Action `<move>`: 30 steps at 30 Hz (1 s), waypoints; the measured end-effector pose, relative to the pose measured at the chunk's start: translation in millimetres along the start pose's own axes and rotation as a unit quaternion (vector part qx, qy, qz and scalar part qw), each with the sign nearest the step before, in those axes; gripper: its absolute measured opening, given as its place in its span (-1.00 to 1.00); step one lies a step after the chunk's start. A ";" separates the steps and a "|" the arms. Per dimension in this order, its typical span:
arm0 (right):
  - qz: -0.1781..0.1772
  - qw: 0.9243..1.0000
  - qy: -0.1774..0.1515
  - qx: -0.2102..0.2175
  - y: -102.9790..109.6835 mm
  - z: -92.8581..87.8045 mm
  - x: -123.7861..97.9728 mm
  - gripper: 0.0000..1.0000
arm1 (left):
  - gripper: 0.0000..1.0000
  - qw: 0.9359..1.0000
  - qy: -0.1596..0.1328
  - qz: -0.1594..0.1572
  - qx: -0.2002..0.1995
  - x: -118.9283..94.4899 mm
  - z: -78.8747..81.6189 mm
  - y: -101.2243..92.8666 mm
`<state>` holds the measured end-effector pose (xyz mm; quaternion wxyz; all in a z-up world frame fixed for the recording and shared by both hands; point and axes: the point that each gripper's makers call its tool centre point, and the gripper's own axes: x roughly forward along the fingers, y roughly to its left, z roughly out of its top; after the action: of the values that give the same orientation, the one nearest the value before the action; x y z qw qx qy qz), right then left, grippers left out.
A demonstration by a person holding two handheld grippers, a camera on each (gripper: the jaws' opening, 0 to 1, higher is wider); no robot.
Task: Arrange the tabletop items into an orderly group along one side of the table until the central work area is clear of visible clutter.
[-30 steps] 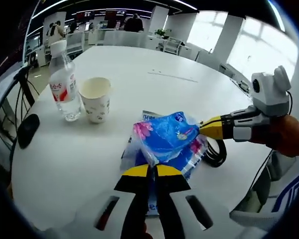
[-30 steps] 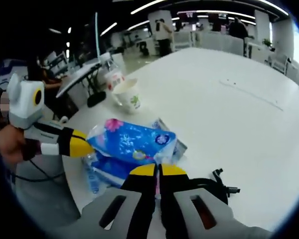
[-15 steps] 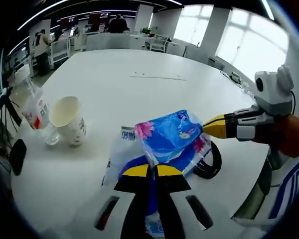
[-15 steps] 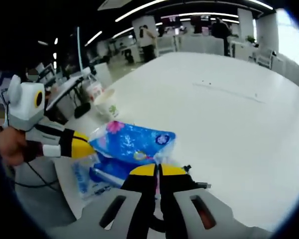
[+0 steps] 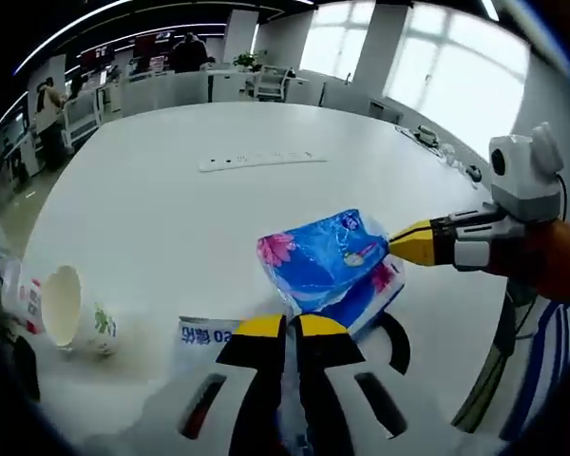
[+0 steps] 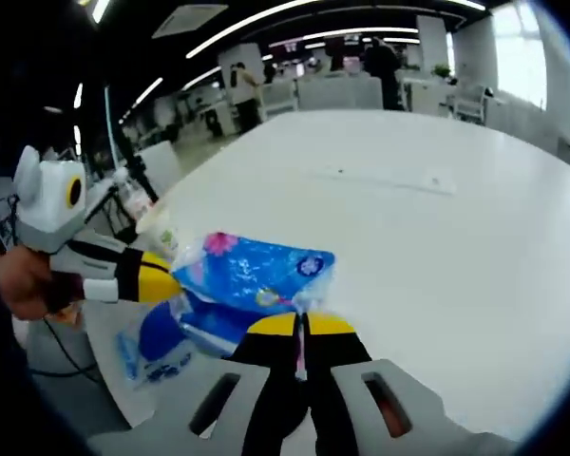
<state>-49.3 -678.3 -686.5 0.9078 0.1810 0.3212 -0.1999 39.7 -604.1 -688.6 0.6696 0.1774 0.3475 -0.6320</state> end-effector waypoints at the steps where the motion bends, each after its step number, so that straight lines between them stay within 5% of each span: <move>1: -0.002 1.000 -0.001 0.002 -2.5 0.7 -0.3 -1.00 | -0.99 1.000 0.000 0.000 0.001 2.1 3.0 -0.4; 14: -0.023 0.999 -0.009 0.023 -37.8 16.3 6.9 -1.00 | -0.96 1.000 0.008 -0.009 0.023 33.1 34.4 -3.7; 30: -0.040 0.998 -0.001 0.043 -57.7 16.7 20.1 -1.00 | -0.97 0.999 0.038 -0.007 0.036 66.5 36.6 -2.1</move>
<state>-54.1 -740.3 -699.1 0.8909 0.2069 0.3180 -0.2497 43.8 -677.2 -708.6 0.6450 0.2225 0.3507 -0.6415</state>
